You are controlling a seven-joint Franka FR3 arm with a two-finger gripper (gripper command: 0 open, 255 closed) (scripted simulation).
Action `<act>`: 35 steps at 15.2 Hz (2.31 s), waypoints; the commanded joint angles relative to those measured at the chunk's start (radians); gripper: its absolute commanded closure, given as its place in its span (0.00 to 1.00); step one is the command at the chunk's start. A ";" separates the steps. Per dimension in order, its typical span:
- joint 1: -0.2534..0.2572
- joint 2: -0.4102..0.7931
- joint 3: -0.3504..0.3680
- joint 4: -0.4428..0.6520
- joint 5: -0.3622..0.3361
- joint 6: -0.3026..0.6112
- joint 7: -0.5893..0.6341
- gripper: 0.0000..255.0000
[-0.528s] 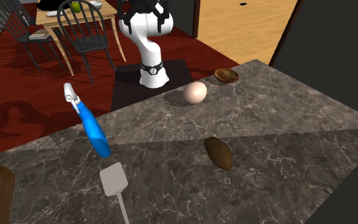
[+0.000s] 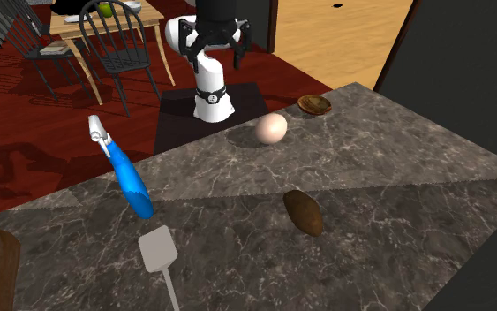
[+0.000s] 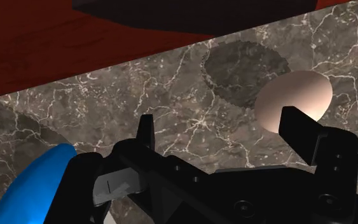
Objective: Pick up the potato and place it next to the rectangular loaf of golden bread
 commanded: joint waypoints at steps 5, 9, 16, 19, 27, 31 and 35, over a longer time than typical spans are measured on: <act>0.018 0.202 0.041 0.066 -0.005 0.167 0.035 0.00; 0.027 0.342 0.067 0.137 -0.022 0.253 0.060 0.00; 0.046 0.592 0.104 0.309 -0.078 0.358 0.112 0.00; 0.060 0.700 0.114 0.401 -0.109 0.384 0.134 0.00; 0.106 0.962 0.119 0.655 -0.185 0.413 0.175 0.00; 0.104 0.986 0.114 0.635 -0.193 0.457 0.180 0.00; 0.103 1.002 0.110 0.625 -0.199 0.484 0.184 0.00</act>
